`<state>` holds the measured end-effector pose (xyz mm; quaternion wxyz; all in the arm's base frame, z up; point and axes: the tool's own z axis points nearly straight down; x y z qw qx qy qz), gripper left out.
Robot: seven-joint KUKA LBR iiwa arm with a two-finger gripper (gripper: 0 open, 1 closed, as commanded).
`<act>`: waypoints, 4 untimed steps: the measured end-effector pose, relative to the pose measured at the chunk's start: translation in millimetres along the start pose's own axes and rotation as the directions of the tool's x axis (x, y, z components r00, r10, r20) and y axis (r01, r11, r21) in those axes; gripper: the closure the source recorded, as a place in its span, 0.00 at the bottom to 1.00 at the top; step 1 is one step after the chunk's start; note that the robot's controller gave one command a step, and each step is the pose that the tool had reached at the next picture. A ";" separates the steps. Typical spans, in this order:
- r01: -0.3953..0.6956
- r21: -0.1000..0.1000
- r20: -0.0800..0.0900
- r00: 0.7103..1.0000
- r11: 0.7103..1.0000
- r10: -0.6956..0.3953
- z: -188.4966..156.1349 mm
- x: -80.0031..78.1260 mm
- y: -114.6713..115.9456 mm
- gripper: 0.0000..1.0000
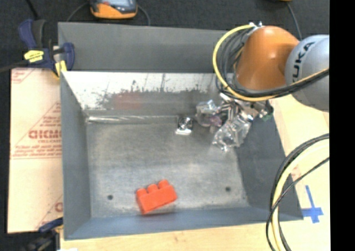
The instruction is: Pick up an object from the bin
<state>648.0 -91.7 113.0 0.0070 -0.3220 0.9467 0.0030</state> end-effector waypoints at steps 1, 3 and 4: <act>0.007 -0.002 0.000 1.000 1.000 -0.007 2.2 -1.5 -0.6 0.00; 0.031 -0.002 0.001 1.000 1.000 -0.031 2.2 -3.0 -0.3 0.00; 0.035 -0.003 0.002 0.999 0.999 -0.035 2.3 -3.9 0.4 0.00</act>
Offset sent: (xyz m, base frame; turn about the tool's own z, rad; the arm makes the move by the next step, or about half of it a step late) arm 0.0060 -0.0058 -0.0289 -0.0153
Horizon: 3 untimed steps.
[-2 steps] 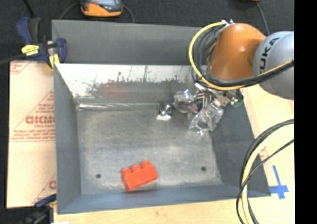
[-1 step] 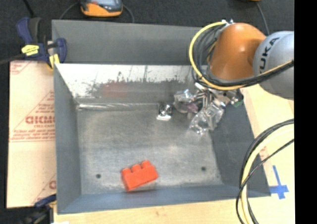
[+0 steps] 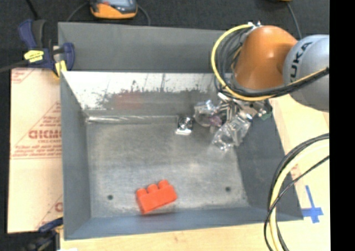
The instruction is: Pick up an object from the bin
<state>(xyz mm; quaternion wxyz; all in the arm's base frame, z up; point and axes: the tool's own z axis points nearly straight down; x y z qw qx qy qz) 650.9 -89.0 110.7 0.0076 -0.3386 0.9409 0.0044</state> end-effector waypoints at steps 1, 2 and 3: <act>-0.025 0.001 0.000 1.000 1.000 0.025 0.5 0.7 -0.6 0.00; -0.020 0.014 -0.008 1.000 1.000 0.020 -122.9 23.6 -1.7 0.00; 0.072 -0.006 -0.021 0.997 0.997 -0.072 -29.0 72.5 49.0 0.00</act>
Offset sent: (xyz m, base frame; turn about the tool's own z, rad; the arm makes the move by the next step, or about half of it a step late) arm -0.0013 -0.0120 -0.0275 0.0509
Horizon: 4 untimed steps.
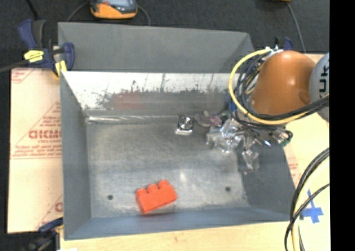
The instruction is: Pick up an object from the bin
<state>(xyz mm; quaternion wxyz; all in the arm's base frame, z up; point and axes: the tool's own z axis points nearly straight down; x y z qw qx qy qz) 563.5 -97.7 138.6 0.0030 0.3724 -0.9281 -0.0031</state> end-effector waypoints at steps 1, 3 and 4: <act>-0.118 0.019 0.019 0.993 0.993 0.118 34.3 -20.6 -60.4 0.00; -0.182 0.006 0.032 0.983 0.983 0.182 43.9 -38.4 -86.1 1.00; -0.150 0.014 0.012 0.989 0.989 0.150 -99.1 -26.0 -66.0 1.00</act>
Offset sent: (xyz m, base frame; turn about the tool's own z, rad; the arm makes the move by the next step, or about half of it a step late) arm 0.0769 -0.0444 -0.0678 0.1589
